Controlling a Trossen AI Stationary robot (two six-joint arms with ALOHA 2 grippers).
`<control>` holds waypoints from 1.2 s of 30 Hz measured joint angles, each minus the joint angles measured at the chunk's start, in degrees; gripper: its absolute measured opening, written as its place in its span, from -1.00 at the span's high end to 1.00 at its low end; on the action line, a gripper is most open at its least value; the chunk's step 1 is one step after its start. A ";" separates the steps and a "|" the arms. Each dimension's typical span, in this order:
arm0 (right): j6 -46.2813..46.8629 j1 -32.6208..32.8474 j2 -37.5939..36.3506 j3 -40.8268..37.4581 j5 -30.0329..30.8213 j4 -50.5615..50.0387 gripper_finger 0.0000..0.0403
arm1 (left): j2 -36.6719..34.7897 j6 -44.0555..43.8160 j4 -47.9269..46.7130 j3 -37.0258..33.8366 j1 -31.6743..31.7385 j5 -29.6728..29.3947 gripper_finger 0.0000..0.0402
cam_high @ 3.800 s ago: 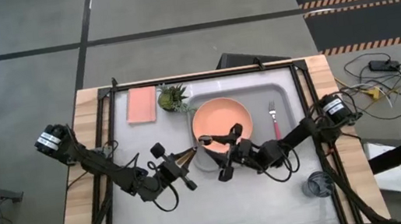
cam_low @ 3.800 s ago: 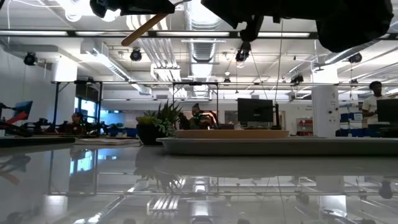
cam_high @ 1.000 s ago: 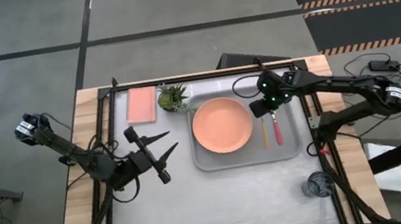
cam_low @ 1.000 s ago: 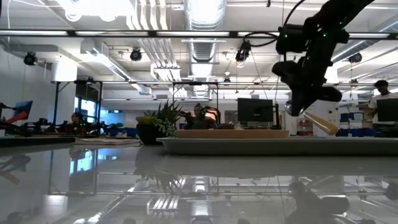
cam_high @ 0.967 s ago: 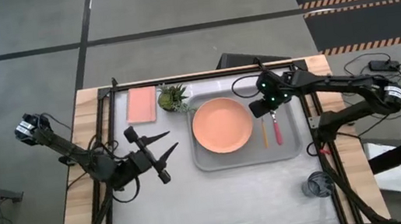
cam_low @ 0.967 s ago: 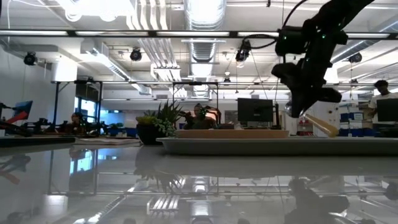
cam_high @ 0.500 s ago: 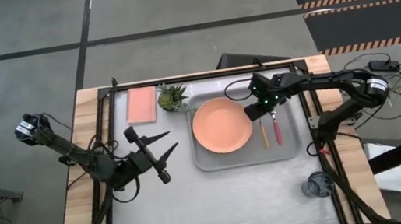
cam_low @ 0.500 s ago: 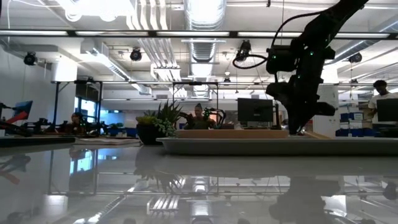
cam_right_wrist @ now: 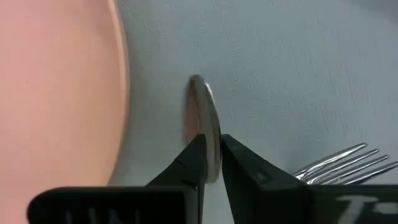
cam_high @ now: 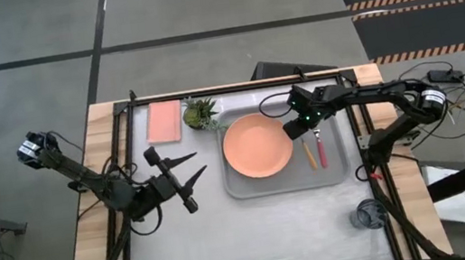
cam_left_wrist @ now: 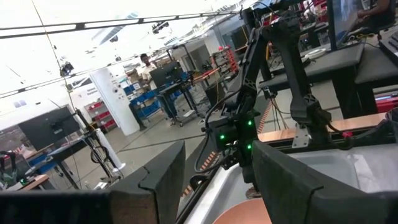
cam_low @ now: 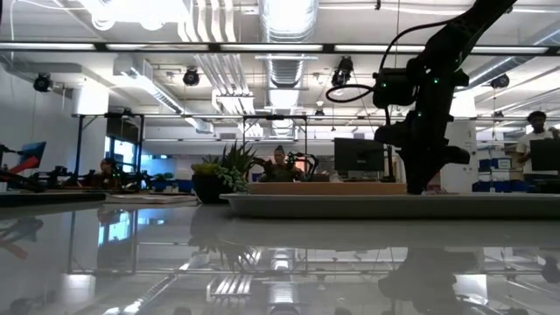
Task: Pick and place plate/cup/fork/spoon on tray
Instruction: Put the orange spoon on the gray tray, then adjust the spoon and fork
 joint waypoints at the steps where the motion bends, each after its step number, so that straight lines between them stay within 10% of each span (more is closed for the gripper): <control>1: 0.05 0.02 -0.02 0.00 0.00 0.04 0.81 | 0.00 0.00 0.00 0.00 0.00 0.02 0.16; 23: 1.14 0.46 -7.98 0.07 -0.41 -6.93 0.81 | 0.00 0.00 0.00 0.00 0.00 0.00 0.16; 36: 7.05 14.00 -8.25 -0.01 -0.04 -12.16 0.81 | 0.04 -0.26 0.00 0.00 0.00 0.01 0.16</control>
